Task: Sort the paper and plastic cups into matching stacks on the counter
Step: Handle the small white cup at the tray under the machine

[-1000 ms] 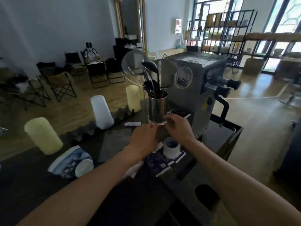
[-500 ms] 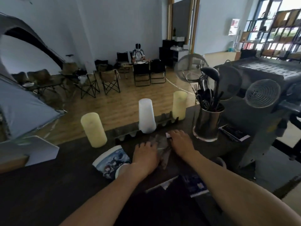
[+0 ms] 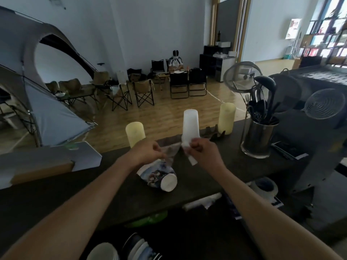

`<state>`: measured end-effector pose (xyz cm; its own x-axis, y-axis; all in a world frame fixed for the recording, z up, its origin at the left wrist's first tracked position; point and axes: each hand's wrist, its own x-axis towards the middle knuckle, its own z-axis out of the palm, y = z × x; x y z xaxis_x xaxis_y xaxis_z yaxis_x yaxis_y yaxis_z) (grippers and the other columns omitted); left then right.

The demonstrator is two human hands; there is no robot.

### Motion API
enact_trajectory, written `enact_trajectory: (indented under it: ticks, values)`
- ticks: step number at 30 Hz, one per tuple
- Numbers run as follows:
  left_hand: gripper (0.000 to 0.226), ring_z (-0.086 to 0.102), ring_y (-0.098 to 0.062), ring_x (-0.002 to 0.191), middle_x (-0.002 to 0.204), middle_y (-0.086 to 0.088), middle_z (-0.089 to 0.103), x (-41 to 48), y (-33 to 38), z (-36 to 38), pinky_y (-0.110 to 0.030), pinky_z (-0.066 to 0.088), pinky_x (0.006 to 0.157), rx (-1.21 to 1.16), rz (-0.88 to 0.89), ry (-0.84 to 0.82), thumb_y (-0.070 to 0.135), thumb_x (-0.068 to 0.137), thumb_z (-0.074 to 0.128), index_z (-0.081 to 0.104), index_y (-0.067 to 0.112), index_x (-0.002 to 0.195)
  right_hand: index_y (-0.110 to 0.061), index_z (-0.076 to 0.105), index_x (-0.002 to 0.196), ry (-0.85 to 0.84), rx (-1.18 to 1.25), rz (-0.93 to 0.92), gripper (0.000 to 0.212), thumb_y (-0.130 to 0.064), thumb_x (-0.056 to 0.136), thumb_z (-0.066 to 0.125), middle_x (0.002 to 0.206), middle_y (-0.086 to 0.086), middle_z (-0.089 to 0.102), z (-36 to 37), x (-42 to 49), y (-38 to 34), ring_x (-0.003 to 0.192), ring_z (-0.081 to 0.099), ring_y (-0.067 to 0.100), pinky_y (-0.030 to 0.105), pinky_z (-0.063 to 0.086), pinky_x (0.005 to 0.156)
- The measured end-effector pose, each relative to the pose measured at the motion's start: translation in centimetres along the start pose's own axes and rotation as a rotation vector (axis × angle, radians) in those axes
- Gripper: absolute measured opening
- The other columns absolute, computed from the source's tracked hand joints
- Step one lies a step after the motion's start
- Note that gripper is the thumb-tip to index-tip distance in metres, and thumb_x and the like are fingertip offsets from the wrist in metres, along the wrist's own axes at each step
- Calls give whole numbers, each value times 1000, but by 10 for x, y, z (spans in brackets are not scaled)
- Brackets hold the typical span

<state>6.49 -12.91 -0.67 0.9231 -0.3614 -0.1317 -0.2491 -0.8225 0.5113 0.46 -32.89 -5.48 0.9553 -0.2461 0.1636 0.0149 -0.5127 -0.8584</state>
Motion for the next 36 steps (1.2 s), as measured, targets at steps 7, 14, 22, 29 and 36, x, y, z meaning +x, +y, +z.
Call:
enact_trajectory:
  ticks: [7,14,22,29,36]
  values:
    - [26,62,-12,77,91,-3,67,-16,-57,31,-26,53,64,-115,-286,-160,32,80,78,66,14,94,-9,74,99,-280,39,428,27,-30,82,76,92,6,72,85,-6,-10,80,64,13,31,55,71]
    - [87,61,-24,100,122,-9,53,-25,-62,50,-38,56,78,-512,-320,102,19,60,93,38,11,127,-7,74,103,-223,144,469,31,-19,76,83,88,6,72,75,-17,-6,75,65,14,26,55,62]
    - [85,53,-17,106,120,0,53,-4,38,80,-37,50,93,-217,78,1,43,59,90,44,18,126,-19,74,84,28,215,429,5,-21,82,78,75,-6,69,-28,-52,30,74,64,9,18,47,57]
    - [79,55,-20,95,102,3,49,-14,181,179,-36,49,81,-355,392,-128,48,64,87,34,16,113,-11,71,68,490,240,544,15,-14,73,85,60,-1,64,-163,-135,87,53,55,7,16,43,46]
    - [61,50,-17,73,75,6,47,-45,251,312,-34,37,61,-309,521,-386,47,61,87,36,21,80,-9,71,69,711,192,724,16,-14,74,85,54,-6,62,-214,-234,174,44,55,0,13,41,44]
